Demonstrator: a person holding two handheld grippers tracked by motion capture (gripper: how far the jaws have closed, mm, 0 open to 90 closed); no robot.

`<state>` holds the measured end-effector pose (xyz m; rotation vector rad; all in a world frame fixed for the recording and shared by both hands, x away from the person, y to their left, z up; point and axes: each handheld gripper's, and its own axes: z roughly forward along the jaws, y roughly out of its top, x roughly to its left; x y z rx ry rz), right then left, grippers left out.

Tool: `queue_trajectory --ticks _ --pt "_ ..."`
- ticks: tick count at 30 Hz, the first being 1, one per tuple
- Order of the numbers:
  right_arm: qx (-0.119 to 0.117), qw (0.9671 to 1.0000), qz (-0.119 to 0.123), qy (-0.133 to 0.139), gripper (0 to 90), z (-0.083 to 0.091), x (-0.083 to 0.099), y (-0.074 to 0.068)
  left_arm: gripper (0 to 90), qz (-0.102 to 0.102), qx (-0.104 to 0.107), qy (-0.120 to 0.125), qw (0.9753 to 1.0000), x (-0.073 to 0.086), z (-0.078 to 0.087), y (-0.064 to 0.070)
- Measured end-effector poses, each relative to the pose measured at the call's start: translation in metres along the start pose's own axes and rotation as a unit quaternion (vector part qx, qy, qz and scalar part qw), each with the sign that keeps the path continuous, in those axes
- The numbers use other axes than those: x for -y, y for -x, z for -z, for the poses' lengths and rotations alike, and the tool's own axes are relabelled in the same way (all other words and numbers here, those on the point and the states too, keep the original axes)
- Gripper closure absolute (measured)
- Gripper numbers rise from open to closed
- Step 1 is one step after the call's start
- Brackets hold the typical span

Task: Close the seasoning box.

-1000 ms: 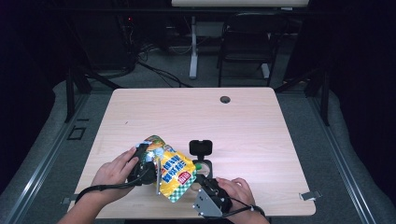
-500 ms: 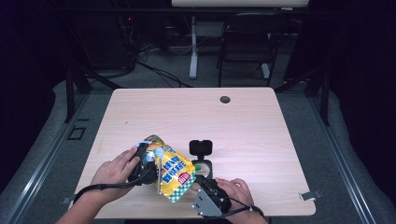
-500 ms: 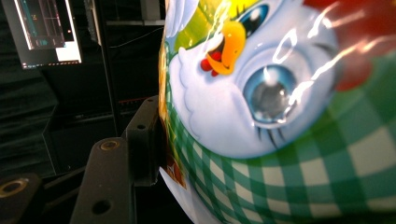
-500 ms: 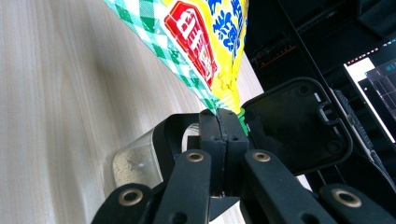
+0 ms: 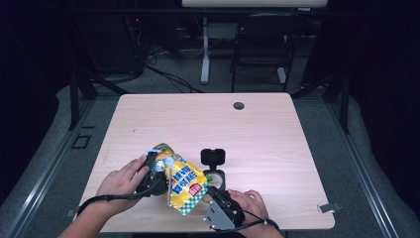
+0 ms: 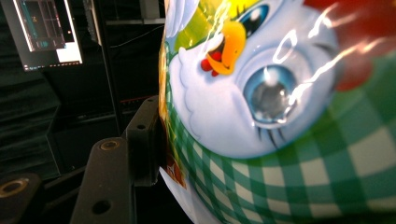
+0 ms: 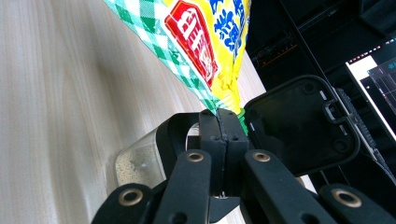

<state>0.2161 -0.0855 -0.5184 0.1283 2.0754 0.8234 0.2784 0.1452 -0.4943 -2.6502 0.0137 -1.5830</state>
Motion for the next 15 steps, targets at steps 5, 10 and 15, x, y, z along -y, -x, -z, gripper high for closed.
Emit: queue_trajectory --ticks 5,10,15 --pt "-0.001 1.0 -0.001 0.001 90.0 -0.0004 0.0004 -0.0003 46.2 -0.005 -0.001 -0.003 1.0 -0.0007 0.0005 -0.0005" --pt "-0.002 1.0 -0.001 0.002 90.0 -0.0008 0.0004 -0.0009 46.2 -0.012 -0.004 -0.006 0.9999 -0.0014 0.0015 -0.0013" --pt "-0.002 1.0 -0.002 0.002 90.0 -0.0012 0.0006 -0.0012 46.2 -0.023 -0.003 -0.01 0.9997 -0.0024 0.0024 -0.0031"
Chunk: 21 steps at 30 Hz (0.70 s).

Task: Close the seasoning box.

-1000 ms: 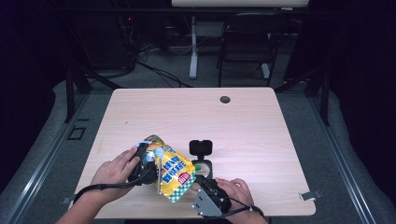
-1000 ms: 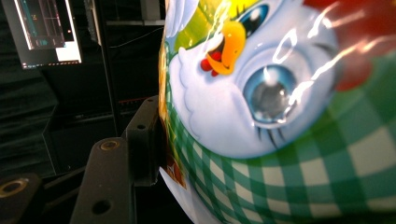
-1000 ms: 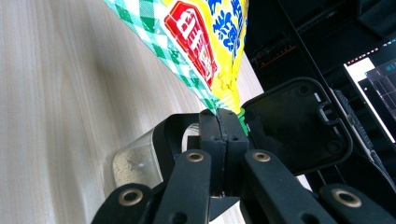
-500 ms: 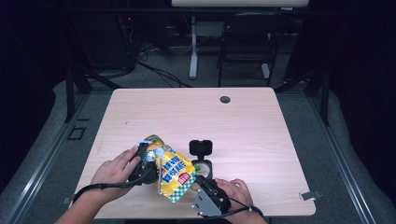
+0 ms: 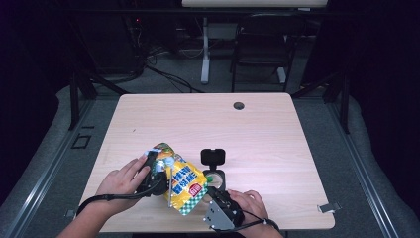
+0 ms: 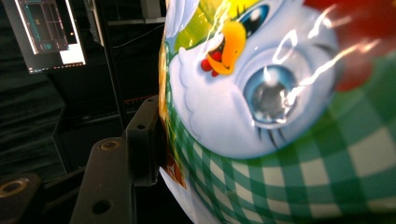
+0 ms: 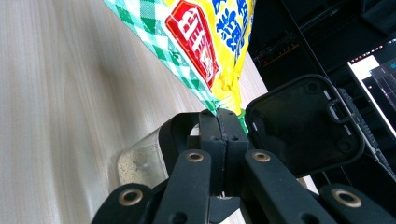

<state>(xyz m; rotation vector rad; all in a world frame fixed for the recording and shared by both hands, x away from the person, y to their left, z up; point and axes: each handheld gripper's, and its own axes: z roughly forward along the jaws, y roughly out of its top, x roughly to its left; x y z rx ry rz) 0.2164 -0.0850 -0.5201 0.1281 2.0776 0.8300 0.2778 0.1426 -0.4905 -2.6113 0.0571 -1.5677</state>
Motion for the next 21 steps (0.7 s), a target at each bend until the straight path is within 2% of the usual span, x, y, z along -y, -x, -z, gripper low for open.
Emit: queue_trajectory --ticks 2,8,9,14,21 --pt "0.0 1.0 0.0 0.0 90.0 -0.0001 0.0001 -0.0001 46.2 0.003 0.001 0.0 1.0 -0.0001 0.0 0.0002" --pt "0.0 1.0 0.0 -0.002 90.0 -0.0002 0.0004 -0.0001 46.2 -0.008 0.003 -0.007 0.9999 -0.0019 0.0011 -0.0026" --pt "0.0 1.0 -0.002 -0.001 90.0 -0.0004 0.0008 -0.0002 46.2 -0.003 0.003 -0.005 1.0 -0.002 0.0009 -0.002" --pt "-0.002 1.0 -0.005 -0.002 90.0 -0.0011 0.0017 0.0 46.2 -0.018 0.004 -0.011 0.9998 -0.0042 0.0015 -0.0051" --pt "-0.003 0.9999 -0.01 -0.002 90.0 -0.0021 0.003 -0.0004 46.3 -0.016 0.005 -0.01 0.9998 -0.0055 0.0011 -0.0055"
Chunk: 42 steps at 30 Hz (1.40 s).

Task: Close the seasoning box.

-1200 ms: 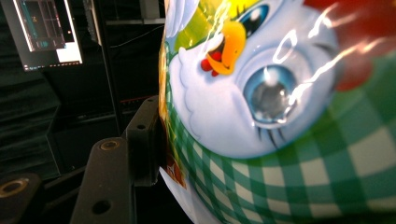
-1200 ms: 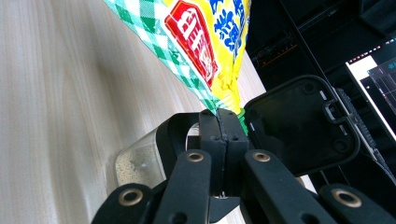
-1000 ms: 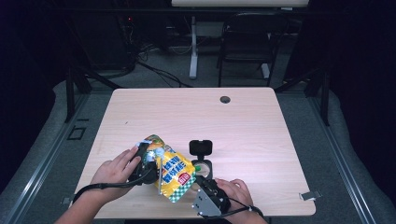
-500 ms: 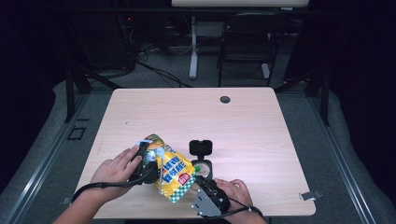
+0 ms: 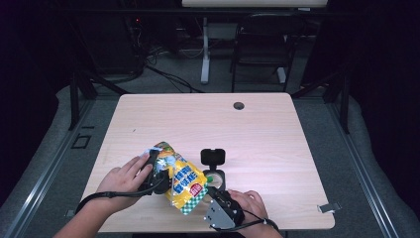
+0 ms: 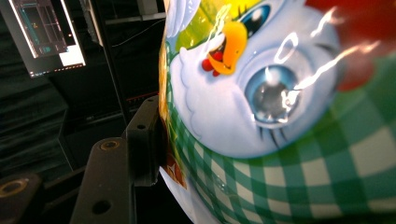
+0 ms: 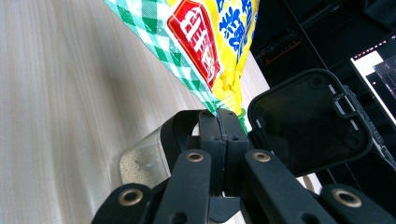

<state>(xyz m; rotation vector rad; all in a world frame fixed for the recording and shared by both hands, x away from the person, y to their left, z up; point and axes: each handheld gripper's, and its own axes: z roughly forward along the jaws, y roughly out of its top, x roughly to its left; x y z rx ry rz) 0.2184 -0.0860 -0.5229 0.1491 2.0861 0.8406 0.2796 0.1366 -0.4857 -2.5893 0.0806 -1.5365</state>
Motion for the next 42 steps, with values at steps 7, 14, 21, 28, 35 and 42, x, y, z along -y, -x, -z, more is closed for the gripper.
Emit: queue_trajectory --ticks 7,14,21,28,35,42 --pt "-0.001 1.0 0.0 -0.002 90.0 -0.0004 0.0002 -0.0006 46.3 -0.011 0.003 -0.006 0.9999 -0.001 0.0007 -0.0021" --pt "-0.001 1.0 -0.001 -0.002 90.0 -0.0006 0.0005 -0.0007 46.4 -0.016 0.002 -0.009 0.9998 -0.0018 0.0012 -0.003" --pt "-0.001 1.0 -0.002 0.0 90.0 -0.0017 0.001 -0.0019 46.4 -0.021 0.0 -0.013 0.9997 -0.0025 0.0022 -0.0029" --pt "-0.001 1.0 -0.002 0.002 90.0 -0.0015 0.0008 -0.0018 46.4 -0.027 -0.002 -0.018 0.9995 -0.0033 0.0045 -0.0044" --pt "-0.001 1.0 -0.004 0.001 90.0 -0.0022 0.0015 -0.0021 46.4 -0.029 0.001 -0.022 0.9993 -0.0051 0.0046 -0.0047" --pt "-0.002 1.0 -0.002 -0.003 90.0 -0.0026 0.0018 -0.0022 46.4 -0.036 0.0 -0.028 0.999 -0.0072 0.0056 -0.0061"
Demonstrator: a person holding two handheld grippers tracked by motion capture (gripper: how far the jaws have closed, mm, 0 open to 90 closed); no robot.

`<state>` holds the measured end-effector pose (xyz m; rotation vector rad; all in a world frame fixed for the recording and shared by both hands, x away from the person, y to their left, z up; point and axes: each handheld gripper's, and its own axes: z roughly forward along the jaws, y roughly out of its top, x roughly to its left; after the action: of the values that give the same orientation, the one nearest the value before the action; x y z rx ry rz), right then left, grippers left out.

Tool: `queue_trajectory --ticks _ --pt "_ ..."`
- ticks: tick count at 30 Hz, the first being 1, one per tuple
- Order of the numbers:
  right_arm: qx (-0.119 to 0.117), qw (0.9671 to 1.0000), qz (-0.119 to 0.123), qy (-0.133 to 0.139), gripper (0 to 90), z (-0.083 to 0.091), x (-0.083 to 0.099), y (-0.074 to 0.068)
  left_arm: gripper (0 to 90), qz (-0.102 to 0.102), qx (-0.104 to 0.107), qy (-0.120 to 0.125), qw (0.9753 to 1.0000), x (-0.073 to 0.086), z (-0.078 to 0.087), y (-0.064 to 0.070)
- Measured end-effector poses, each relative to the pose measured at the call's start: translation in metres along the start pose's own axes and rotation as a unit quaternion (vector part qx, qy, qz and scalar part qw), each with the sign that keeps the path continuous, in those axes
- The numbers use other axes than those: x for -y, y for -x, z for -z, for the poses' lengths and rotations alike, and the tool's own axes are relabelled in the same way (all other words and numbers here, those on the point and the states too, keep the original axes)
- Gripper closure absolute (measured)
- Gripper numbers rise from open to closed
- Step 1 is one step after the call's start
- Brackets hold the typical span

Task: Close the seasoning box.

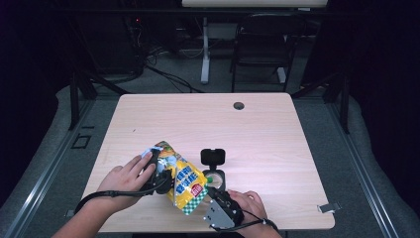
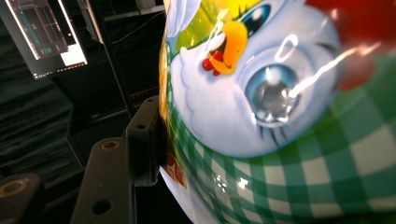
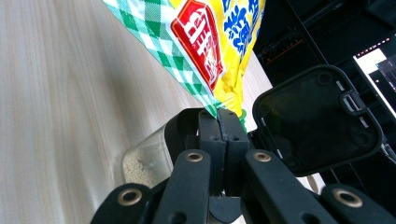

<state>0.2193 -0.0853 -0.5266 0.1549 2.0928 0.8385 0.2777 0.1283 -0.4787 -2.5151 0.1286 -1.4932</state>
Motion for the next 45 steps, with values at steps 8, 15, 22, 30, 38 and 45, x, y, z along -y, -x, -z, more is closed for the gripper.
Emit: queue_trajectory --ticks 8,15,22,30,38,45 --pt "0.0 1.0 0.0 0.0 90.0 -0.001 0.0 -0.001 46.4 -0.009 -0.003 -0.004 0.9999 -0.002 0.002 -0.001" --pt "0.0 1.0 0.0 0.0 90.0 -0.001 0.0 -0.001 46.4 -0.016 -0.001 -0.01 0.9998 -0.003 0.003 -0.003" --pt "-0.005 1.0 0.0 -0.002 90.0 -0.002 0.001 -0.002 50.4 -0.014 0.001 -0.008 0.9999 -0.003 0.005 -0.005" --pt "-0.005 1.0 -0.003 -0.003 90.0 -0.003 0.001 -0.003 54.7 -0.016 0.002 -0.011 0.9998 -0.005 0.005 -0.005" --pt "-0.008 0.9999 -0.007 0.001 90.0 -0.003 0.001 -0.003 56.7 -0.026 0.003 -0.013 0.9996 -0.006 0.007 -0.009" --pt "-0.011 0.9998 -0.015 0.0 89.9 -0.004 0.003 -0.002 56.9 -0.025 0.004 -0.017 0.9995 -0.008 0.008 -0.01"
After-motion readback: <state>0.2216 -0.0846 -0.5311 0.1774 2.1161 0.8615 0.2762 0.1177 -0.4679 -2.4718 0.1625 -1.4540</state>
